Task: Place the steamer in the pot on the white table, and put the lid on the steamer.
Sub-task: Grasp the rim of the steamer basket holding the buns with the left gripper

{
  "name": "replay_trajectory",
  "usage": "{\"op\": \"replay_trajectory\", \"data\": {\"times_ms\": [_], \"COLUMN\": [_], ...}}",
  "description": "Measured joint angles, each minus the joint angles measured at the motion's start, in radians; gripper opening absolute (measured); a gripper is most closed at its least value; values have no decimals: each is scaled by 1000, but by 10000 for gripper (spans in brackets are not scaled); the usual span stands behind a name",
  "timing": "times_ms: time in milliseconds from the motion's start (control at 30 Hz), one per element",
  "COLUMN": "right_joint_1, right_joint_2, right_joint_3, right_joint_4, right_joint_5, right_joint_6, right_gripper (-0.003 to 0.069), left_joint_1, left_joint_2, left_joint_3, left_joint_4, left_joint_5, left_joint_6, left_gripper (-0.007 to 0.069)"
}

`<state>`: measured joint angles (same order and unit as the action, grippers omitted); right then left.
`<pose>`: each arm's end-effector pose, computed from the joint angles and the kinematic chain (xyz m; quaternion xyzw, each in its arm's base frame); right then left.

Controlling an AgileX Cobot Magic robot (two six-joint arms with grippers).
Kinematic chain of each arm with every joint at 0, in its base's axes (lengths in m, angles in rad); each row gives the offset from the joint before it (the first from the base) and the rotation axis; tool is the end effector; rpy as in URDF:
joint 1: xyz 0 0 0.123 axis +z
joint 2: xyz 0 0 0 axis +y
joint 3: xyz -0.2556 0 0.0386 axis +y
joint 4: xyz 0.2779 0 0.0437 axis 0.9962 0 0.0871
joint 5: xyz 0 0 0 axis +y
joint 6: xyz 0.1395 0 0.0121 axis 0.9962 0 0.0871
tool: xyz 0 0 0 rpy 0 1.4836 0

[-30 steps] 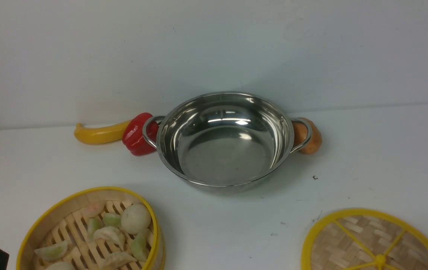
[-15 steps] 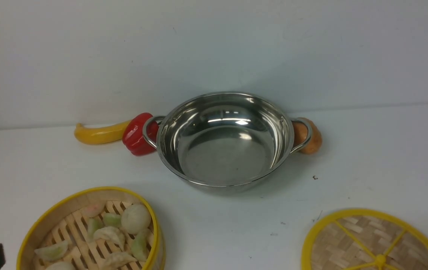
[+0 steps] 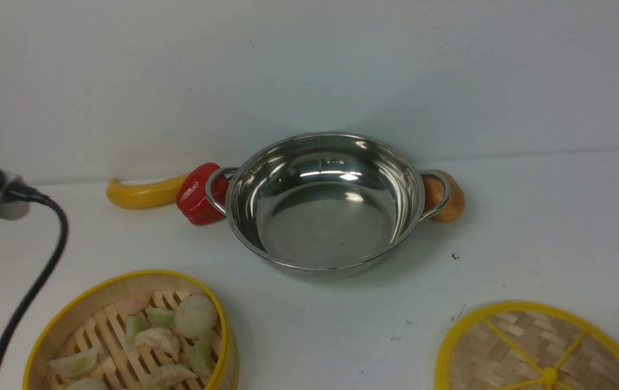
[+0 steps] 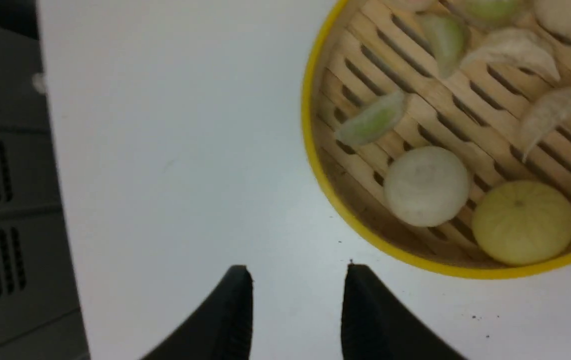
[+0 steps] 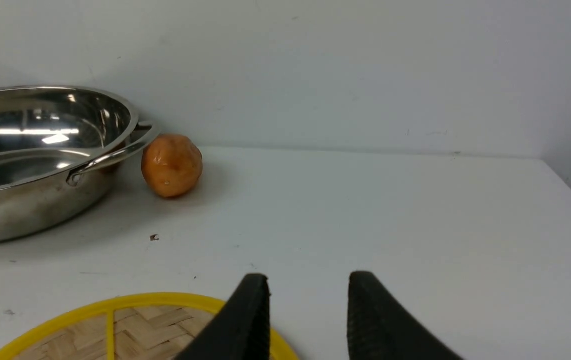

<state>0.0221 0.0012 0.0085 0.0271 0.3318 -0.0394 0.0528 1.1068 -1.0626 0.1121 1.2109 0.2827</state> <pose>0.1582 0.0047 0.1676 -0.0169 0.7908 0.0060 0.6117 0.2533 0.0281 0.2722 0.1210 0.9708 0.0879 0.1877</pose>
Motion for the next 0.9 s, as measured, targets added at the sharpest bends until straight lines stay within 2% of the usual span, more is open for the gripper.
{"op": "replay_trajectory", "data": {"times_ms": [67, 167, 300, 433, 633, 700, 900], "right_joint_1": [0, 0, 0, 0, 0, 0, 0], "right_joint_2": [0, 0, 0, 0, 0, 0, -1], "right_joint_3": [0, 0, 0, 0, 0, 0, 0], "right_joint_4": [0, 0, 0, 0, 0, 0, 0], "right_joint_5": [0, 0, 0, 0, 0, 0, 0], "right_joint_6": [0, 0, 0, 0, -1, -1, 0], "right_gripper": [243, 243, 243, 243, 243, 243, 243], "left_joint_1": [-3, -4, 23, 104, 184, 214, 233], "left_joint_2": [95, 177, 235, 299, 388, 451, 535], "left_joint_3": [-12, -13, -14, -30, -43, -52, -85], "left_joint_4": [-59, -74, -68, -97, -256, -349, -369], "left_joint_5": [-1, -30, -162, -264, -267, -263, -246], "left_joint_6": [96, 191, 251, 278, 403, 500, 552], "left_gripper": [242, 242, 242, 242, 242, 242, 242]}}
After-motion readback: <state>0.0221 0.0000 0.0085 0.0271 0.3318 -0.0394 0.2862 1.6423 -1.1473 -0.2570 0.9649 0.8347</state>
